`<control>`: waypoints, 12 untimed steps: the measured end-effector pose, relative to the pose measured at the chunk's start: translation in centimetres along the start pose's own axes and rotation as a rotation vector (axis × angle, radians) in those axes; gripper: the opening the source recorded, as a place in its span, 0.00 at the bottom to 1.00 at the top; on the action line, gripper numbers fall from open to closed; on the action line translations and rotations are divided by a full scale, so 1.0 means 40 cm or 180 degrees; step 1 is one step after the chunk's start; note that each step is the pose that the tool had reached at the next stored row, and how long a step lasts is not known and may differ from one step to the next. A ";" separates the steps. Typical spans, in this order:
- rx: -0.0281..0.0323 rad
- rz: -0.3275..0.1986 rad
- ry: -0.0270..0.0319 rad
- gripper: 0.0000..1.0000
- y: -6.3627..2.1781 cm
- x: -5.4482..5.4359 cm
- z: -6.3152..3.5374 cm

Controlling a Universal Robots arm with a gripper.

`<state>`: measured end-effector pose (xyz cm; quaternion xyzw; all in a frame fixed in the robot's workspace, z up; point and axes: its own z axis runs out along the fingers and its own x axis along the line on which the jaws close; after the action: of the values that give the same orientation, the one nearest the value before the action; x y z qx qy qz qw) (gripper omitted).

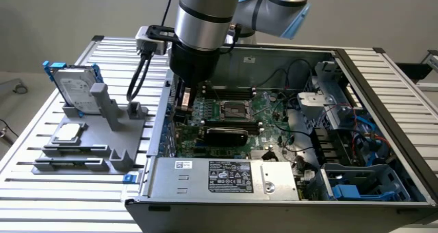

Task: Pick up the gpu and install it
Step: 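Press down on the gpu until it lock into place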

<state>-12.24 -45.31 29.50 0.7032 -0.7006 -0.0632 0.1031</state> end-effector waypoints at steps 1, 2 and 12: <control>-0.0001 0.0000 0.0000 0.11 0.000 0.000 0.000; -0.0001 -0.0001 0.0000 0.11 0.000 0.000 0.000; -0.0009 -0.0009 0.0002 0.11 0.001 0.000 -0.005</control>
<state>-12.24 -45.32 29.69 0.7041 -0.6995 -0.0643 0.1042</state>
